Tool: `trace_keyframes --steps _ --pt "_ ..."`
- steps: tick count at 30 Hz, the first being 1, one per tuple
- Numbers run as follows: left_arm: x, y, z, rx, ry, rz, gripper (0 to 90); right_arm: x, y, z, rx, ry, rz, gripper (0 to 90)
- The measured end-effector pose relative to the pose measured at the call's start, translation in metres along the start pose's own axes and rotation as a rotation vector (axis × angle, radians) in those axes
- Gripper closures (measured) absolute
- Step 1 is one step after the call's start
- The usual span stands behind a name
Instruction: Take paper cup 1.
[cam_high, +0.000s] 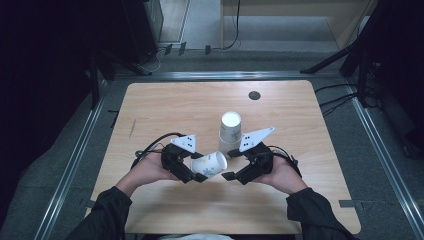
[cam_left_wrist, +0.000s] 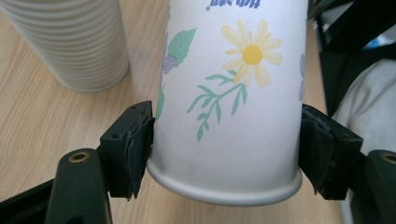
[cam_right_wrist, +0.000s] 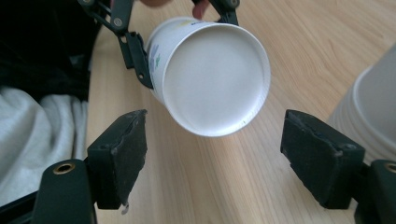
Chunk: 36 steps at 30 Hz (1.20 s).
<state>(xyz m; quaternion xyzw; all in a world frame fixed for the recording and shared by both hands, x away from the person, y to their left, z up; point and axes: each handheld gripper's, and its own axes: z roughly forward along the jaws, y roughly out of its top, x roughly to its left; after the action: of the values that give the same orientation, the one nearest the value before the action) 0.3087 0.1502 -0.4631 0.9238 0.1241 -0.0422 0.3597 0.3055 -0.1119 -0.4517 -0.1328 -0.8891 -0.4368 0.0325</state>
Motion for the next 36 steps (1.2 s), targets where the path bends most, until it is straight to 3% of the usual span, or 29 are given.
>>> trace_keyframes --steps 2,3,4,5,8,9,19,25,36 --pt "0.001 0.0 0.001 0.007 0.001 0.0 26.2 0.0 -0.003 0.002 0.02 -0.015 -0.002 23.1" --pt "0.004 0.001 0.004 0.066 0.021 -0.01 26.2 0.0 -0.004 0.003 0.027 -0.018 -0.001 23.2" --pt "0.004 0.001 0.004 0.066 0.021 -0.01 26.2 0.0 -0.005 0.003 0.034 -0.024 -0.004 23.2" --pt "0.003 0.002 0.007 0.105 0.033 0.003 26.2 0.001 -0.006 0.004 0.04 -0.028 -0.002 23.4" --pt "0.002 0.003 0.009 0.121 0.023 0.009 26.2 0.002 -0.007 0.006 0.049 -0.034 -0.011 23.4" --pt "0.0 0.004 0.01 0.147 0.014 0.024 26.2 0.002 -0.007 0.008 0.056 -0.034 -0.021 23.5" --pt "-0.01 0.007 0.019 0.256 0.024 0.084 26.2 0.008 -0.006 0.029 0.113 -0.003 -0.076 25.0" --pt "-0.016 0.008 0.024 0.293 0.003 0.121 26.1 0.011 -0.006 0.039 0.145 0.012 -0.099 25.2" --pt "-0.025 0.011 0.03 0.32 -0.02 0.133 26.1 0.019 -0.005 0.052 0.182 0.075 -0.135 27.9"
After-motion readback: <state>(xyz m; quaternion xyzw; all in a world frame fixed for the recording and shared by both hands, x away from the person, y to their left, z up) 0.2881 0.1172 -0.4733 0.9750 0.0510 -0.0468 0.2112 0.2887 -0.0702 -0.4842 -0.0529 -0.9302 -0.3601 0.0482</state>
